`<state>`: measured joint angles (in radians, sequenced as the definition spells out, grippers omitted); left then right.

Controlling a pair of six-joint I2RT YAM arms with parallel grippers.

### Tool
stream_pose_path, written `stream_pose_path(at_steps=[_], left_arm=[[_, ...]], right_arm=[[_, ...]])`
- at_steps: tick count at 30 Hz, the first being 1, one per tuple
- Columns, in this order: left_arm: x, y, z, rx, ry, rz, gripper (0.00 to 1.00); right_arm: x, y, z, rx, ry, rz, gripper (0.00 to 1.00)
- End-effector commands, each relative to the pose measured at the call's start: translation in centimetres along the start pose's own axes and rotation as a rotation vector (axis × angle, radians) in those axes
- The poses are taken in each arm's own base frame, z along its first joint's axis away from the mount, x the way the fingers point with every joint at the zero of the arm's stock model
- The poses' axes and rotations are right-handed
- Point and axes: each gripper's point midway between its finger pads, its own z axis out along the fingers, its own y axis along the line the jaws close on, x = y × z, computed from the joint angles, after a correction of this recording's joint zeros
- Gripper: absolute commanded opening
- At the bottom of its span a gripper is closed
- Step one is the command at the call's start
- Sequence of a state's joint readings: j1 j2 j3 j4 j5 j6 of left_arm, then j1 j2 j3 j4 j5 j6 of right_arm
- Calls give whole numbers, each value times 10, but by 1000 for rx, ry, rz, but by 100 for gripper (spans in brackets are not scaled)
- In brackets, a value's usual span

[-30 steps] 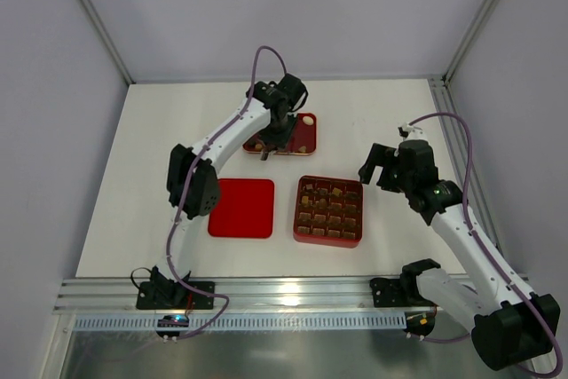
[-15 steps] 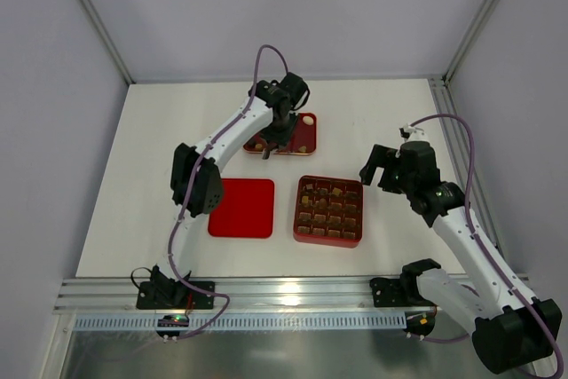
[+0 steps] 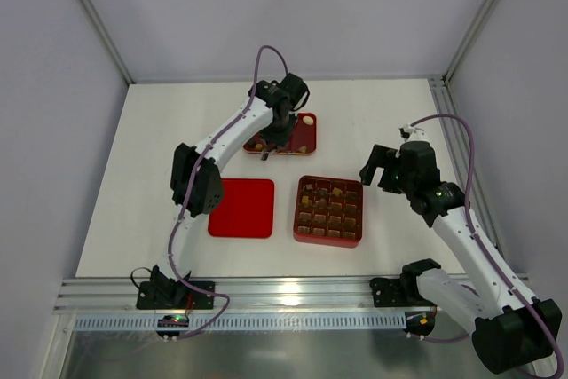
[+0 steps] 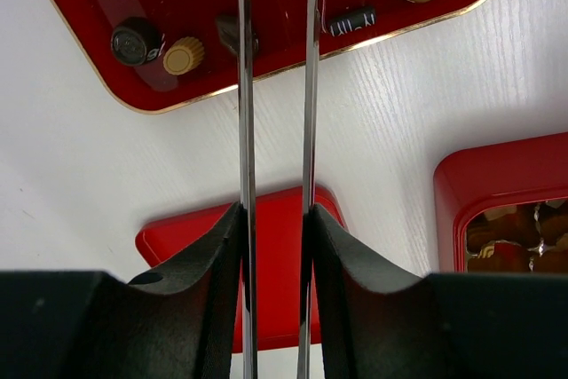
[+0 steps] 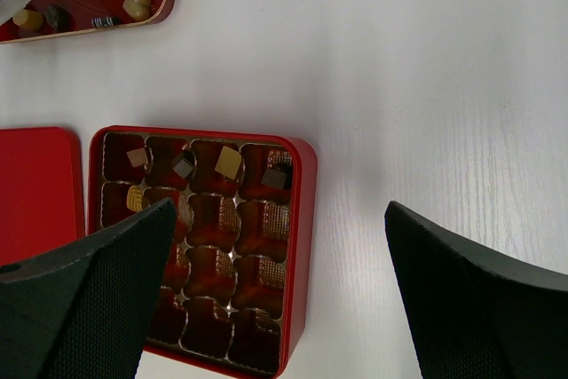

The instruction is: Pack the chocolate

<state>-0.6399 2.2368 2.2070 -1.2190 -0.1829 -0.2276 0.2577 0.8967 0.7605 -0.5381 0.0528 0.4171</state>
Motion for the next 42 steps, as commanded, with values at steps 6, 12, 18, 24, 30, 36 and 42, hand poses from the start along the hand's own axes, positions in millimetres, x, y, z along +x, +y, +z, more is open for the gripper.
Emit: stream_pose_path(at_steps=[6, 12, 18, 24, 30, 36, 42], left_arm=[[-12, 5, -19, -2, -50, -10, 30], [-18, 8, -31, -8, -78, -16, 29], [-20, 11, -39, -16, -96, -16, 28], [-20, 14, -44, -22, -101, -17, 28], [-22, 16, -50, -25, -117, -21, 27], [-25, 17, -56, -27, -132, -26, 27], [-25, 18, -62, -28, -142, -31, 27]], right_arm=[[-16, 4, -5, -7, -48, -1, 100], [-17, 4, -6, -7, -52, -1, 100], [-15, 4, -5, -8, -50, 5, 100], [-16, 4, -3, -10, -49, 9, 100], [-15, 5, -2, -13, -46, 8, 100], [-16, 6, -2, -14, -48, 9, 100], [-15, 5, 0, -11, -45, 12, 100]])
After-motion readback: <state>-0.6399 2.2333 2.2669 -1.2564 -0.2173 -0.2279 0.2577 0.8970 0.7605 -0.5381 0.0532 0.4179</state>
